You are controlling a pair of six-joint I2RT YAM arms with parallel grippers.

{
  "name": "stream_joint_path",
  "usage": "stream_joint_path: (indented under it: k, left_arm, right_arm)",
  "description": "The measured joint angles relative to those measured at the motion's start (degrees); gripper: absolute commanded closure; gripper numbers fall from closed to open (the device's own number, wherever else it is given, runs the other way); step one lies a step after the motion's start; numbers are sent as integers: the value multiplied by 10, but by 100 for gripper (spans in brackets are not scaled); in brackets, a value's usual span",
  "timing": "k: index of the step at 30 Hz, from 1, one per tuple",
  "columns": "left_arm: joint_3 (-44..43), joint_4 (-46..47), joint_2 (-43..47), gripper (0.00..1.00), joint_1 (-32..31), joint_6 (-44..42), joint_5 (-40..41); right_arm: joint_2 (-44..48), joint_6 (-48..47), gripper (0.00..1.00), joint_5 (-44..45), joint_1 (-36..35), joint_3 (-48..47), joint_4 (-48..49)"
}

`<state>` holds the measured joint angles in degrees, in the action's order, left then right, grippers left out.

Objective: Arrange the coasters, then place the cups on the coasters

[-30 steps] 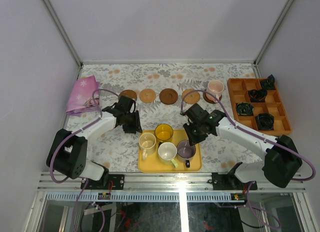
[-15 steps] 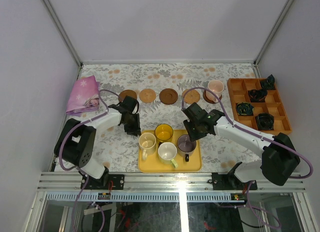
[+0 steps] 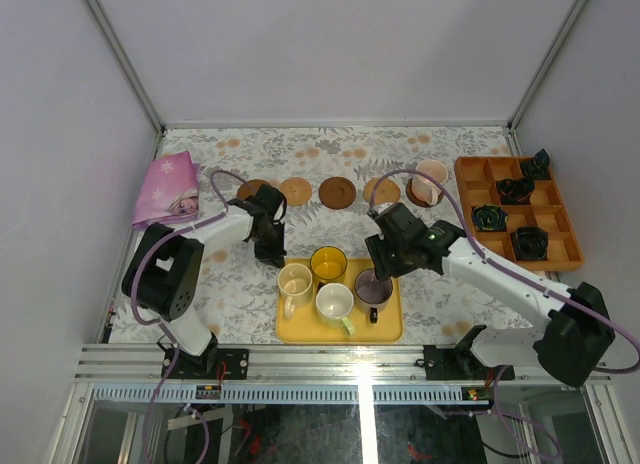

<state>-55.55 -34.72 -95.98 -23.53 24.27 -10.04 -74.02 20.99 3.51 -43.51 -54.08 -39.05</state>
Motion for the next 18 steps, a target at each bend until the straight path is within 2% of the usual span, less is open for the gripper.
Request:
stream_joint_path:
  k: [6,13,14,16,18]
  left_arm:
    - [-10,-5,-9,95,0,-8,0]
    - [-10,-5,-8,90,0,-9,-1]
    - [-10,-5,-8,90,0,-9,-1]
    - [-10,-5,-7,89,0,-9,-2]
    - [-10,-5,-7,88,0,-9,-2]
  right_arm:
    - [68,7,41,-41,0,22,1]
    - [86,7,37,-98,-1,44,-5]
    - [87,7,35,-106,-3,50,-5]
    - [90,9,19,-113,-7,57,-5]
    - [94,13,9,-122,-12,60,-3]
